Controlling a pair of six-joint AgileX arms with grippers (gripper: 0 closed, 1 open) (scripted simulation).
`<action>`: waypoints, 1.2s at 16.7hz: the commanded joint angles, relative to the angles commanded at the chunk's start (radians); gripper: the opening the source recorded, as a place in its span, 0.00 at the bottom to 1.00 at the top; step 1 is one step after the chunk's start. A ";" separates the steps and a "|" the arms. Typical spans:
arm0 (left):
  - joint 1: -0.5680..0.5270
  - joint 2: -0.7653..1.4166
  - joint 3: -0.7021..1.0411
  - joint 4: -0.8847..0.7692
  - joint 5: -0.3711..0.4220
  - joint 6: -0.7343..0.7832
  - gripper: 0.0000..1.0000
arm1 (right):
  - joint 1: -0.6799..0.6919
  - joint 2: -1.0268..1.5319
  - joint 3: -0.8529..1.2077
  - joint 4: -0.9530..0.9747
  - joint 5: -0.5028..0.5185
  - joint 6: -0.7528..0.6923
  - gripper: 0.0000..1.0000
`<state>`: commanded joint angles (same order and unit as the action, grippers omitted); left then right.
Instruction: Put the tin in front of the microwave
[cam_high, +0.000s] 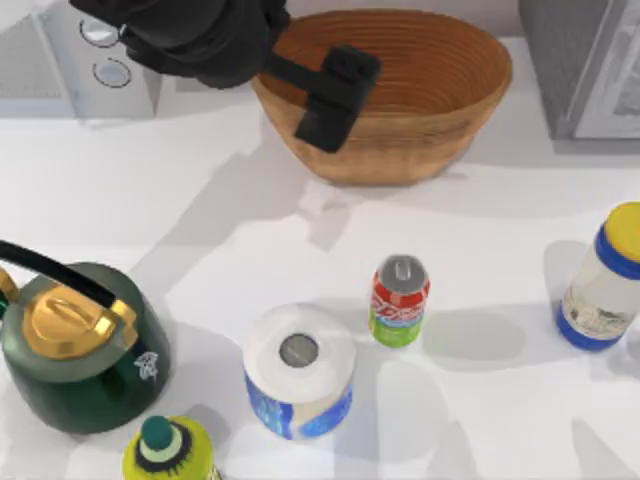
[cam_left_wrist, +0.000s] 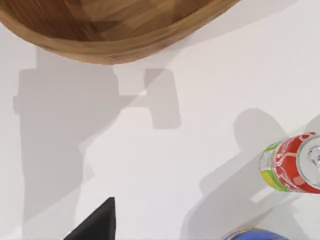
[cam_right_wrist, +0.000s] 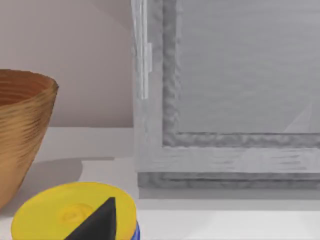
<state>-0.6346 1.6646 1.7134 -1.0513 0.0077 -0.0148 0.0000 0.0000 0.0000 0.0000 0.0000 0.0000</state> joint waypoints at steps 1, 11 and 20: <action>-0.029 0.093 0.080 -0.053 0.001 -0.003 1.00 | 0.000 0.000 0.000 0.000 0.000 0.000 1.00; -0.208 0.695 0.547 -0.412 -0.001 -0.013 1.00 | 0.000 0.000 0.000 0.000 0.000 0.000 1.00; -0.208 0.703 0.511 -0.376 -0.002 -0.011 1.00 | 0.000 0.000 0.000 0.000 0.000 0.000 1.00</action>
<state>-0.8427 2.3680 2.2241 -1.4277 0.0062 -0.0255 0.0000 0.0000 0.0000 0.0000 0.0000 0.0000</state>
